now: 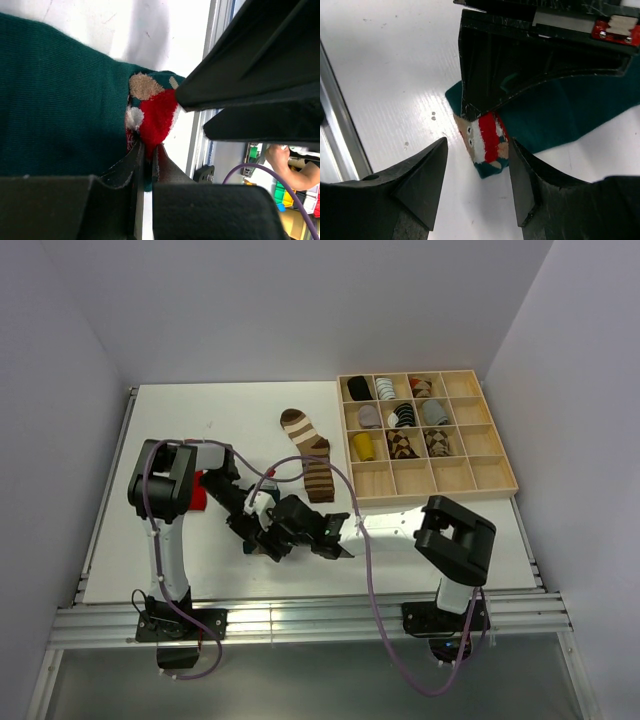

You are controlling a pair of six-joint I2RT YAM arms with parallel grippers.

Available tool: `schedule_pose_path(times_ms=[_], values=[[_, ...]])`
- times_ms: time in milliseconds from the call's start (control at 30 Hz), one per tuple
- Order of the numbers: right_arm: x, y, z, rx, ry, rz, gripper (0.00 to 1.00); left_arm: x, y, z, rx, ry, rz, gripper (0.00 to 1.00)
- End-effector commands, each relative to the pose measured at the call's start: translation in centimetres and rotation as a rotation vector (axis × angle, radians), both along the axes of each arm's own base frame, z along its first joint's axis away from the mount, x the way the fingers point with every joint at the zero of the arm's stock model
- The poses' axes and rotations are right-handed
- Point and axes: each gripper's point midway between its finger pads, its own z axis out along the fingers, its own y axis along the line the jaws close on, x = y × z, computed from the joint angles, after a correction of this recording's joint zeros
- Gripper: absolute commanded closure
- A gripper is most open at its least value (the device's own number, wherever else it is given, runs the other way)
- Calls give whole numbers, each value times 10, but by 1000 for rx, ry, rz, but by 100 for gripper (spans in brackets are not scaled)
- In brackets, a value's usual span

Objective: Roll the socks
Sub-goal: Roll the sock at the center of the board.

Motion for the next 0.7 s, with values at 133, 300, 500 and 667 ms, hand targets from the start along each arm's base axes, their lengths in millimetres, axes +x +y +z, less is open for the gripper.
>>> schedule_pose_path(times_ms=[133,300,500,667], values=[[9,18,-6,-13,-45,12,41,7,1,2,8,1,0,100],[13,17,-15,-19,-46,-11,50,10,1,1,19,-8,9,98],[18,14,-35,-56,-8,-74,75,15,-2,4,8,-50,24,84],[16,6,-44,-67,103,-83,90,34,-5,18,-7,-205,69,77]])
